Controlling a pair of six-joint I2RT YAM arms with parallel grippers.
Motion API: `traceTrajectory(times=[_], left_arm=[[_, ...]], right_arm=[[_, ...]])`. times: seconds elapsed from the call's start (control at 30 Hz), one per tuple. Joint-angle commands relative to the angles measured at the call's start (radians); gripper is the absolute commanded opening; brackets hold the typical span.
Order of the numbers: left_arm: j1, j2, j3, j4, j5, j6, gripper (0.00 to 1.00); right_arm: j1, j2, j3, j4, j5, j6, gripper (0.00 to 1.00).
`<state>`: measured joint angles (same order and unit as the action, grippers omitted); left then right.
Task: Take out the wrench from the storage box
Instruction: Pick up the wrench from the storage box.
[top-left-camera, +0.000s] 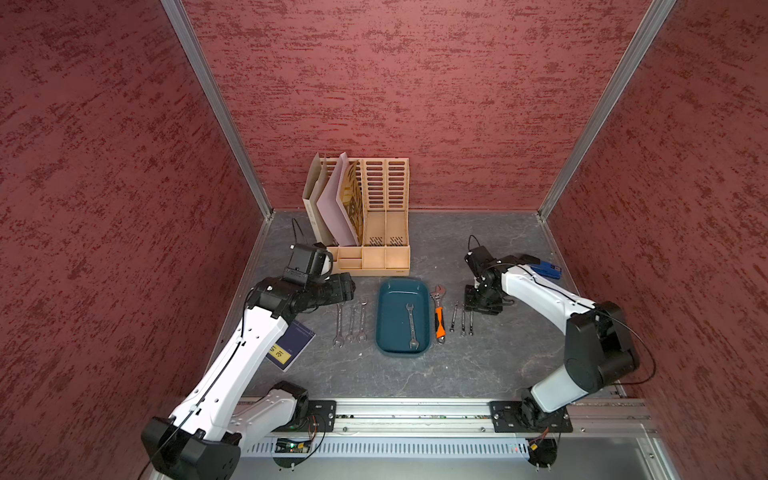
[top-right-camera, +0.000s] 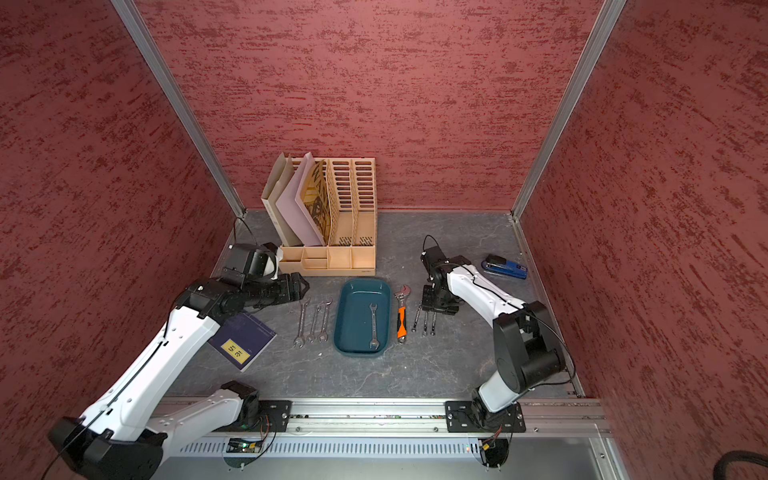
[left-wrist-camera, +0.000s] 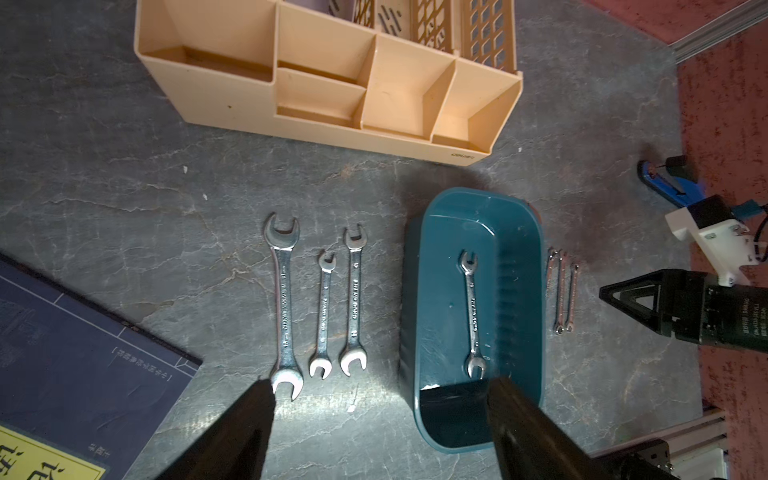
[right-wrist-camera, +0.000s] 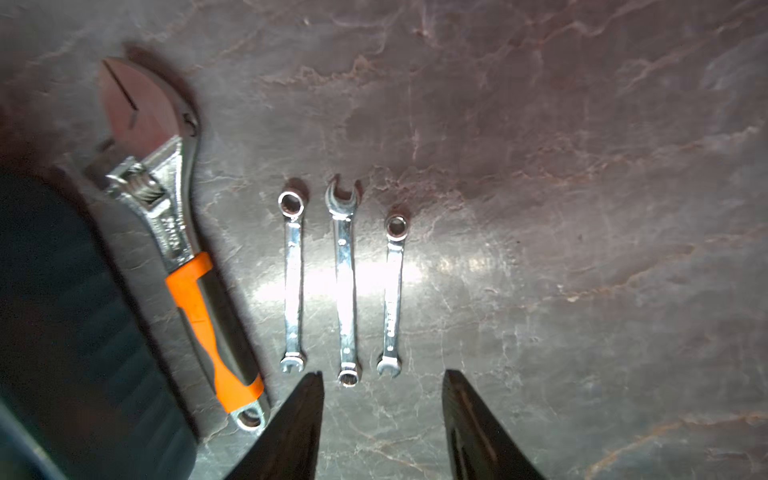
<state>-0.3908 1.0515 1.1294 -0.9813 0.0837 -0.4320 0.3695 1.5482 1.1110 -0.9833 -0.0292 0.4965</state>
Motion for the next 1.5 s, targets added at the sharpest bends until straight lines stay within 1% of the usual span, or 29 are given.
traceTrajectory(times=[0.0, 0.13, 0.3, 0.43, 0.5, 0.57, 0.63, 0.7, 0.93, 1.17, 1.27, 1.37, 1.47], left_arm=[[-0.078, 0.010, 0.054, -0.036, -0.046, -0.065, 0.83], [-0.215, 0.018, 0.093, 0.004, -0.095, -0.146, 0.79], [-0.383, 0.098, 0.163, -0.013, -0.236, -0.245, 0.79], [-0.470, 0.188, 0.153, 0.050, -0.243, -0.309, 0.79], [-0.505, 0.255, 0.156, 0.075, -0.248, -0.324, 0.79], [-0.525, 0.325, 0.167, 0.079, -0.256, -0.325, 0.79], [-0.526, 0.396, 0.181, 0.086, -0.222, -0.316, 0.81], [-0.533, 0.464, 0.211, 0.073, -0.218, -0.313, 0.81], [-0.524, 0.638, 0.258, 0.062, -0.203, -0.304, 0.81], [-0.523, 0.787, 0.299, 0.061, -0.191, -0.323, 0.80], [-0.523, 0.845, 0.310, 0.066, -0.179, -0.324, 0.75], [-0.526, 0.892, 0.326, 0.066, -0.169, -0.328, 0.65], [-0.525, 0.927, 0.339, 0.067, -0.162, -0.334, 0.61]], right_arm=[[-0.006, -0.075, 0.035, -0.046, -0.037, 0.003, 0.53], [-0.006, -0.161, 0.038, -0.062, -0.079, 0.007, 0.53], [-0.007, -0.216, 0.068, -0.118, -0.076, 0.000, 0.54], [-0.006, -0.265, 0.077, -0.137, -0.079, -0.004, 0.55], [-0.006, -0.283, 0.082, -0.154, -0.081, -0.012, 0.55], [-0.007, -0.303, 0.080, -0.167, -0.081, -0.018, 0.56], [-0.006, -0.318, 0.072, -0.176, -0.083, -0.026, 0.56], [-0.007, -0.338, 0.059, -0.183, -0.078, -0.027, 0.56], [-0.006, -0.376, 0.024, -0.180, -0.080, -0.034, 0.57], [-0.007, -0.364, -0.015, -0.180, -0.068, -0.045, 0.57], [-0.007, -0.373, -0.021, -0.178, -0.066, -0.047, 0.57], [-0.008, -0.375, -0.025, -0.181, -0.062, -0.048, 0.57], [-0.007, -0.373, -0.034, -0.178, -0.060, -0.049, 0.57]])
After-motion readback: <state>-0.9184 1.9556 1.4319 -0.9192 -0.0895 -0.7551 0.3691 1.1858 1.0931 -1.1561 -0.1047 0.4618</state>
